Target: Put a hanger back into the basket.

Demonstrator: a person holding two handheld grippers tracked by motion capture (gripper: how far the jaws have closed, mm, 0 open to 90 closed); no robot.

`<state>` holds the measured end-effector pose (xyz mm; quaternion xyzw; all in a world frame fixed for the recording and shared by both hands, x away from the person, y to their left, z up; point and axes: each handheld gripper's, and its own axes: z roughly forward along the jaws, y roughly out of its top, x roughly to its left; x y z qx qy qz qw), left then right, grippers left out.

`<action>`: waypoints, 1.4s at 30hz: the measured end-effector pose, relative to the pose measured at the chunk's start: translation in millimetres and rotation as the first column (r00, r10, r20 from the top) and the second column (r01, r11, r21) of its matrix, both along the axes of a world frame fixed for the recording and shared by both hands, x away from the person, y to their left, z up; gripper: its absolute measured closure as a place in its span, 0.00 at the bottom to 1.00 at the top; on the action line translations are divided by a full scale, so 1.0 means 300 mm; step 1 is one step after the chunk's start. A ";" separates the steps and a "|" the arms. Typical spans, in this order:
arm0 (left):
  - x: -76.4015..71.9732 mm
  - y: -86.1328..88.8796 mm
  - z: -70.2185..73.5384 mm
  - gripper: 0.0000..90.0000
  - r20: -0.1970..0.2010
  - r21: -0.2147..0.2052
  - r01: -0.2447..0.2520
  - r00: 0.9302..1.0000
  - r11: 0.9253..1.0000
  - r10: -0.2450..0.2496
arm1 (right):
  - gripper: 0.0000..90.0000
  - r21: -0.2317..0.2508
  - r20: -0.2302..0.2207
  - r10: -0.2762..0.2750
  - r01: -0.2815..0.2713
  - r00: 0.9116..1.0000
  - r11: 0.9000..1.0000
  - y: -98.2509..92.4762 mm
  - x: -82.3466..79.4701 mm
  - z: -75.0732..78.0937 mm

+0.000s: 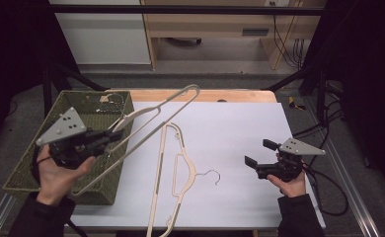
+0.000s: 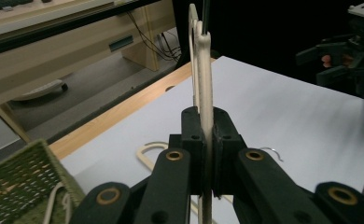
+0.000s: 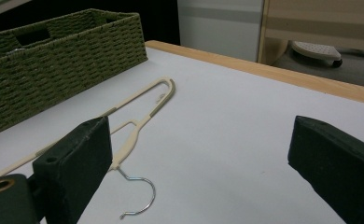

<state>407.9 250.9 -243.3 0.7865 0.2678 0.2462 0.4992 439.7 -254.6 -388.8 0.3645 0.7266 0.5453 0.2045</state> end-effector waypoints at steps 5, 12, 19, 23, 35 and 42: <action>0.053 0.080 0.017 0.95 -0.003 0.027 -0.016 1.000 1.000 0.016 | 0.07 -0.001 -0.004 0.000 0.000 1.000 1.000 0.002 0.001 -0.001; 0.118 0.189 -0.007 0.95 -0.006 0.052 -0.052 0.999 0.997 0.052 | 0.07 -0.009 -0.007 -0.003 0.003 1.000 1.000 0.004 0.003 -0.005; 0.191 0.296 -0.061 0.95 -0.008 0.087 -0.105 0.994 0.991 0.106 | 0.07 -0.014 -0.009 0.001 -0.001 1.000 1.000 0.004 0.005 -0.007; 0.220 0.345 -0.098 0.95 -0.025 0.093 -0.141 0.989 0.986 0.144 | 0.07 -0.014 -0.013 -0.002 0.002 1.000 1.000 0.003 0.005 -0.007; 0.250 0.491 -0.171 0.95 0.007 0.097 -0.204 0.979 0.974 0.205 | 0.07 -0.020 -0.015 -0.001 0.000 1.000 1.000 0.004 0.008 -0.012; 0.237 0.530 -0.207 0.95 -0.015 0.114 -0.213 0.976 0.970 0.216 | 0.07 -0.020 -0.018 -0.002 0.002 1.000 1.000 0.007 0.009 -0.015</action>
